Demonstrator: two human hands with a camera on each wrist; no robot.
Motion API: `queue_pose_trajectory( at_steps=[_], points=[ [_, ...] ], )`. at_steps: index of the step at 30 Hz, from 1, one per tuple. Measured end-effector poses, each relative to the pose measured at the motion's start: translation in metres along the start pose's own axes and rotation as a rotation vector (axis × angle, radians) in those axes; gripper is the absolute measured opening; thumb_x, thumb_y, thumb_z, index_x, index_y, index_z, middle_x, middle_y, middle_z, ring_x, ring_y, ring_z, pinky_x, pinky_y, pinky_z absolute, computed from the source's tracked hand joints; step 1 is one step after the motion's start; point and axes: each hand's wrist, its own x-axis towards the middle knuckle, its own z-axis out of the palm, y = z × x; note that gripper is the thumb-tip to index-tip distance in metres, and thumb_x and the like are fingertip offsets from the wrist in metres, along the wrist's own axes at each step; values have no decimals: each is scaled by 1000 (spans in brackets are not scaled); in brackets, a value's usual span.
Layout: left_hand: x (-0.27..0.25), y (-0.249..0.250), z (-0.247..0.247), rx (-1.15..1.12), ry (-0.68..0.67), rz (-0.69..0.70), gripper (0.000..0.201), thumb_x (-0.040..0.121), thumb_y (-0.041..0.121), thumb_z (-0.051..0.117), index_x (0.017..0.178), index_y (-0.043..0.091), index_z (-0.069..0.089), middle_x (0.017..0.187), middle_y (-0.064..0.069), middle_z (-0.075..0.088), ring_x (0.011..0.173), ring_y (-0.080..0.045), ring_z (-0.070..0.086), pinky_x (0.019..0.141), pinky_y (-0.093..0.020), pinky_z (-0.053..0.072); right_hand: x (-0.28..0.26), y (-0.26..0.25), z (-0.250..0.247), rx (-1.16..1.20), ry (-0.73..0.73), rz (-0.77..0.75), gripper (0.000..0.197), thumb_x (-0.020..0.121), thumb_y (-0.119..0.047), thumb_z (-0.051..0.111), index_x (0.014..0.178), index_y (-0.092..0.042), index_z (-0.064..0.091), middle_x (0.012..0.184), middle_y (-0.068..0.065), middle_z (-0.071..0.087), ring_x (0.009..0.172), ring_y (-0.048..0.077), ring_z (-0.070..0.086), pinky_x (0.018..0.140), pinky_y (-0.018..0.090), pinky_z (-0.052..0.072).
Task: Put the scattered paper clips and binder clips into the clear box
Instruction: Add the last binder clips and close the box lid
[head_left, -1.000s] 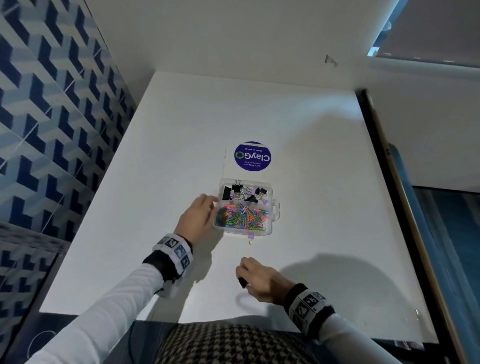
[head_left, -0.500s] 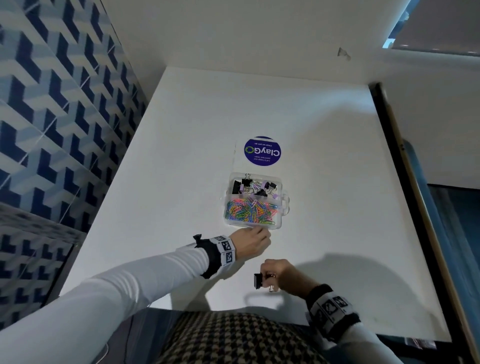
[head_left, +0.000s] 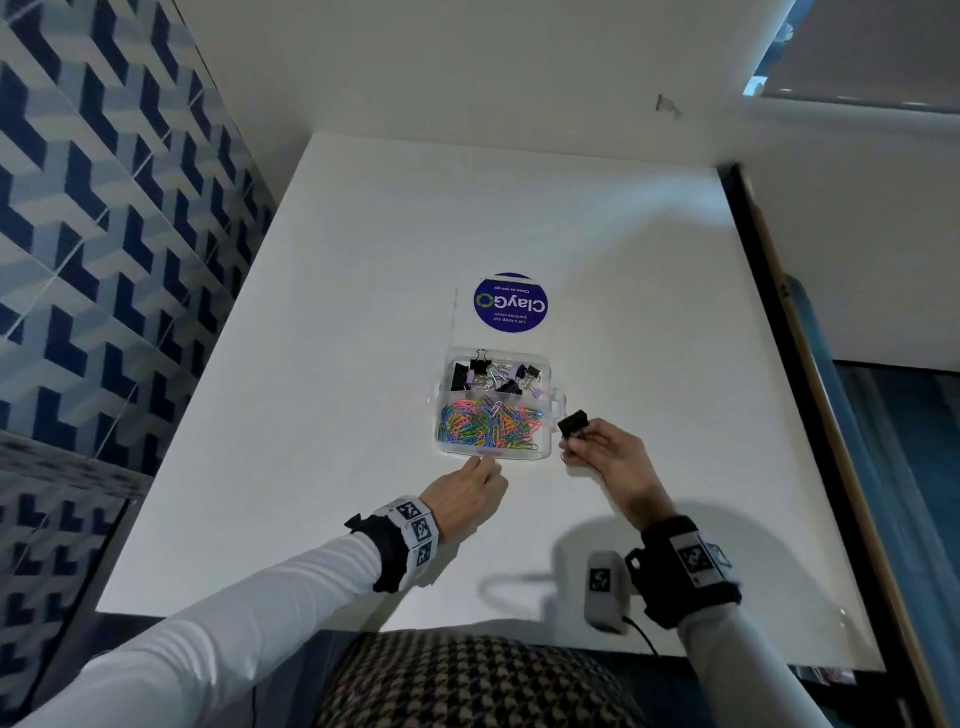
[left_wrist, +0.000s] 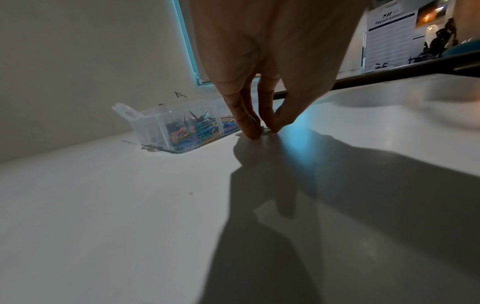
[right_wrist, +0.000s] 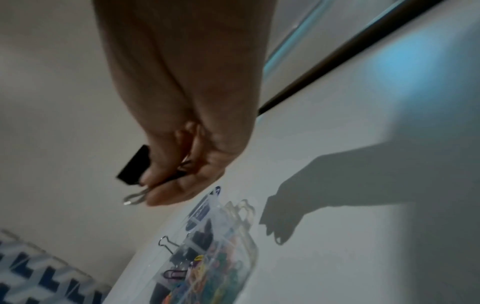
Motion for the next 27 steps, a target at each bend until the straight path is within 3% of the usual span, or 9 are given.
queue_pose_trajectory(
  at_steps=[3, 8, 12, 14, 16, 19, 22, 24, 27],
  points=[
    [4, 6, -2, 27, 74, -57, 47, 31, 13, 79, 70, 16, 54, 69, 2, 58, 55, -13, 53, 40, -22, 23, 43, -16, 18, -152, 61, -52, 21, 81, 9, 59, 73, -11, 58, 72, 10, 65, 58, 8, 65, 67, 22, 55],
    [4, 9, -1, 11, 205, -98, 34, 36, 12, 78, 65, 14, 61, 68, -2, 64, 55, -15, 60, 38, -21, 40, 92, -37, 47, -488, 50, -156, 14, 82, 4, 60, 79, -10, 64, 75, 9, 66, 50, -3, 57, 63, 23, 53],
    [0, 1, 18, -248, 227, -174, 17, 64, -2, 62, 71, 10, 52, 77, -7, 55, 67, -22, 58, 41, -26, 49, 99, -44, 56, -679, -3, -191, 20, 85, -3, 58, 105, -9, 62, 108, 18, 65, 84, 21, 61, 83, 43, 49],
    [-1, -3, 25, -416, 255, -204, 23, 68, -3, 59, 62, 15, 46, 76, 7, 45, 67, -5, 44, 44, -11, 38, 90, -43, 58, -851, -22, -293, 25, 88, -1, 52, 112, -3, 59, 113, 18, 62, 99, 30, 59, 90, 39, 46],
    [-4, -6, 23, -495, 234, -145, 30, 70, -7, 50, 61, 20, 41, 77, 16, 35, 70, -1, 33, 51, -14, 29, 75, -41, 65, -992, -117, -388, 22, 91, -3, 47, 107, -5, 62, 109, 15, 65, 98, 30, 60, 86, 37, 48],
    [-17, -5, 18, -448, 208, -161, 28, 66, -2, 61, 62, 19, 43, 79, 5, 50, 72, -5, 41, 38, -13, 17, 63, -19, 74, -1249, -469, -426, 31, 93, -10, 45, 122, -7, 55, 130, 13, 55, 119, 28, 50, 97, 40, 43],
    [-27, -6, 16, -340, 144, -182, 23, 66, 16, 69, 69, 21, 47, 78, 6, 57, 74, -4, 46, 40, -10, 5, 59, 7, 72, -1425, -555, -419, 51, 96, -35, 28, 137, -6, 38, 144, 16, 40, 133, 32, 34, 104, 50, 37],
    [-30, -10, 15, -418, 125, -181, 16, 84, 17, 54, 74, 23, 43, 85, 6, 53, 83, -15, 51, 48, -21, 26, 56, 17, 67, -1474, -557, -443, 54, 95, -40, 24, 136, -8, 39, 138, 17, 45, 126, 35, 41, 101, 51, 40],
    [-39, -18, 12, -577, 120, -161, 32, 86, 15, 46, 62, 32, 33, 71, 12, 45, 83, -18, 53, 70, -29, 39, 49, 17, 59, -1564, -541, -426, 38, 98, -26, 33, 130, -9, 44, 130, 12, 52, 117, 31, 47, 94, 43, 42]
  ],
)
